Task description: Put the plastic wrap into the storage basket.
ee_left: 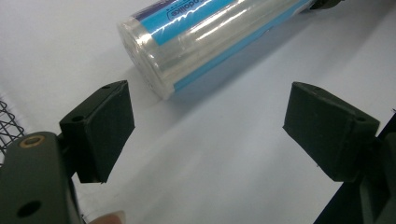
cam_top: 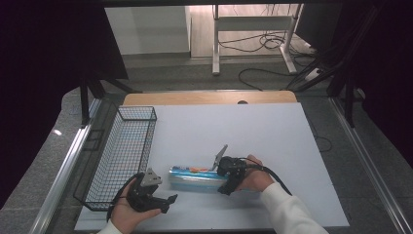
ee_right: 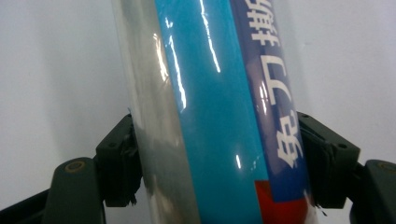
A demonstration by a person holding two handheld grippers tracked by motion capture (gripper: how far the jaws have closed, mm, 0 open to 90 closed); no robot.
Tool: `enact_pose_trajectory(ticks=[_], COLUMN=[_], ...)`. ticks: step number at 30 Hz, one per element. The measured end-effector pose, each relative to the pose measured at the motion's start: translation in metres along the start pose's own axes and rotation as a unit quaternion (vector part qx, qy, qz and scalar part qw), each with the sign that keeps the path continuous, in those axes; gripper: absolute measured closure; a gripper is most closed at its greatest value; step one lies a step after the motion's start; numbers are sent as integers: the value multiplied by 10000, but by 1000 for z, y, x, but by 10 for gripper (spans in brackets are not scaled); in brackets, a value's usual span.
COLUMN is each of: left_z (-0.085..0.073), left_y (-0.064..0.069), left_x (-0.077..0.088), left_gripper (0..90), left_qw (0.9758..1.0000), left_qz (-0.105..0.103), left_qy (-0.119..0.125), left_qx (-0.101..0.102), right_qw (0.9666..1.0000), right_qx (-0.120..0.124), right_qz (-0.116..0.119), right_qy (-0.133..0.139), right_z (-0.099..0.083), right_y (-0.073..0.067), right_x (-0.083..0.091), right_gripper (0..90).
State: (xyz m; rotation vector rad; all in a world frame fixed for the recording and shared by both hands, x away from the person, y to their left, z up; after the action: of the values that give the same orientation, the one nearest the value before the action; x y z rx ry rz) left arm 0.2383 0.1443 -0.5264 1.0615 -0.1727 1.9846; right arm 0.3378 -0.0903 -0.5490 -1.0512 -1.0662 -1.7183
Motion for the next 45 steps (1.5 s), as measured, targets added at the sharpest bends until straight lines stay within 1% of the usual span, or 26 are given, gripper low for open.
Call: enact_pose_trajectory(ticks=[3, 4, 5, 6, 7, 10, 11, 12, 14, 15, 16, 18, 21, 25, 26, 27, 28, 29, 31, 32, 35, 37, 38, 39, 45], left_z=[0, 0, 0, 0, 0, 0, 0, 0, 0, 0, 0, 0, 0, 0, 0, 0, 0, 0, 0, 0, 0, 0, 0, 0, 1], left_y=[0, 0, 0, 0, 0, 0, 0, 0, -1, -1, -1, -1, 0, 0, -1, -1, -1, -1, -1, -1, -1, -2, -2, -2, -2], left_x=[0, 0, 0, 0, 0, 0, 1, 1, 1, 1, 1, 1, 2, 3, 3, 3, 3, 3, 3, 3, 3, 3, 3, 3, 3], left_gripper=[162, 162, 162, 162, 162, 162, 162, 162, 162, 162, 162, 162, 162, 162, 162, 162, 162, 162, 162, 162, 162, 162, 162, 162, 162], left_qw=[10000, 10000, 10000, 10000, 10000, 10000, 10000, 10000, 10000, 10000, 10000, 10000, 10000, 10000, 10000, 10000, 10000, 10000, 10000, 10000, 10000, 10000, 10000, 10000, 10000], left_qz=[0, 1, 1, 0, -3, -5, -9, -8, -7, -6, -7, -13, -18, -19, -19, -21, -22, -25, -29, -30, -29, -30, -29, -29, -33], left_qy=[-1, -3, -2, -2, -1, 1, 3, 5, 11, 15, 17, 18, 21, 30, 30, 30, 28, 29, 29, 31, 38, 48, 48, 50, 77], left_qx=[0, 2, 2, 1, 0, -2, -2, -3, 0, 2, -2, -5, -10, -11, -11, -11, -9, -10, -16, -13, -9, -3, -2, -1, 24], right_qw=[10000, 10000, 9998, 9998, 9996, 9995, 9993, 9995, 9996, 9998, 9998, 9998, 9996, 9992, 9989, 9985, 9979, 9975, 9953, 9939, 9908, 9881, 9853, 9831, 9763], right_qx=[43, 59, 165, 176, 235, 244, 288, 237, 219, 152, 110, 15, -59, -287, -384, -455, -536, -553, -784, -892, -1100, -1253, -1400, -1496, -1751], right_qz=[9, -38, -108, -99, -139, -201, -207, -193, -107, -73, 37, 91, 144, 48, 62, 20, 42, 26, 85, 74, 117, 180, 260, 298, 378], right_qy=[16, 16, 31, 39, 49, 70, 75, 79, 115, 120, 142, 182, 221, 257, 270, 307, 358, 430, 562, 643, 776, 879, 947, 1015, 1217], right_z=[0, 0, 0, 0, 0, 1, 0, 0, 0, 0, 0, 0, 0, -1, -3, -3, -4, -5, -7, -7, -9, -10, -11, -11, -10], right_y=[-1, -2, -1, -2, -2, -4, -3, -4, -5, -6, -7, -8, -8, -5, -4, -2, -1, 1, 2, 4, 6, 7, 8, 8, 7], right_x=[0, 0, 0, 0, 1, 2, 2, 2, 3, 3, 3, 5, 8, 9, 9, 10, 11, 12, 16, 19, 27, 32, 36, 39, 51], right_gripper=[277, 280, 283, 286, 288, 292, 293, 295, 300, 302, 305, 309, 316, 320, 321, 321, 321, 321, 321, 321, 322, 322, 322, 322, 322])
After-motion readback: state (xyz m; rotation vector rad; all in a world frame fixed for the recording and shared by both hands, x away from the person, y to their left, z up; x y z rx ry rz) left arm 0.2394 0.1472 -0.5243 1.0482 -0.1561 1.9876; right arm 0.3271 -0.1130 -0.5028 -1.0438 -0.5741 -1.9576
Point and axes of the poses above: each handheld gripper's, and its own axes: x roughly backward along the jaws, z roughly out of its top, y roughly to its right, the point moved 5 cm from there along -x, roughly forward along the jaws, and after that the axes turned 14 degrees about -z, right-handed, at the moved point
